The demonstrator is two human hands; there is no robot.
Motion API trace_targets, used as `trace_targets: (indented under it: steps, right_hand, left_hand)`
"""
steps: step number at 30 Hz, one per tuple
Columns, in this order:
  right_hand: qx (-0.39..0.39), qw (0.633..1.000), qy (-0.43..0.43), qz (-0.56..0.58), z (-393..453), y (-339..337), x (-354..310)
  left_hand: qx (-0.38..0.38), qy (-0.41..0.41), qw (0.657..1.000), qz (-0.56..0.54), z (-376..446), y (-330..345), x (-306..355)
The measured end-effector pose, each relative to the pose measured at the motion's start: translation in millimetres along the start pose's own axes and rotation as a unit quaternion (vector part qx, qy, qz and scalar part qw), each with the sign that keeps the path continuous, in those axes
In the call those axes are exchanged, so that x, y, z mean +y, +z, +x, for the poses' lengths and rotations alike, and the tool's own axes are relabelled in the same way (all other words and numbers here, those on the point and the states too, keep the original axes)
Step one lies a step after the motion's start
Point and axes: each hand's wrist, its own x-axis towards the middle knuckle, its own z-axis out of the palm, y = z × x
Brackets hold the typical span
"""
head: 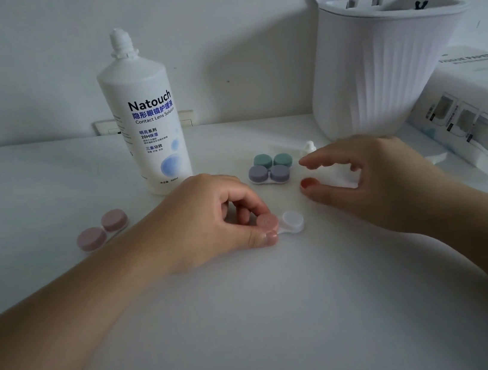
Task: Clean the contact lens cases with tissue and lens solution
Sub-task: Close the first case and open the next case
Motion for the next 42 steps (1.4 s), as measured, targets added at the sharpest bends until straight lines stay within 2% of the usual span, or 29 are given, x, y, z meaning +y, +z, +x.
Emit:
trace_targets:
  steps: [2, 5, 8, 12, 27, 42]
  right_hand:
    - [0.006, 0.998, -0.043, 0.036, -1.7, -1.9, -4.1]
    - [-0.022, 0.994, -0.032, 0.102, -7.1, -2.3, -11.7]
    - [-0.091, 0.991, -0.013, 0.100, -9.2, 2.6, -15.0]
    - [-0.112, 0.988, -0.013, 0.104, -6.6, 5.9, -14.9]
    - [-0.105, 0.983, -0.009, 0.152, -5.7, 12.7, -10.8]
    - [-0.092, 0.980, -0.031, 0.173, -5.7, 13.2, -8.9]
  left_hand:
    - [-0.001, -0.002, 1.000, 0.003, -0.4, -0.4, 0.0]
    - [0.002, 0.000, 1.000, 0.011, -0.7, -0.6, 0.5]
    - [0.008, 0.003, 1.000, 0.008, -0.8, -0.5, 1.3]
    - [0.011, 0.004, 1.000, 0.011, -1.0, 0.2, 1.4]
    - [0.004, 0.036, 0.999, 0.039, -0.6, 3.1, 3.3]
    - [0.046, 0.001, 0.998, 0.047, -7.0, 12.9, 6.0]
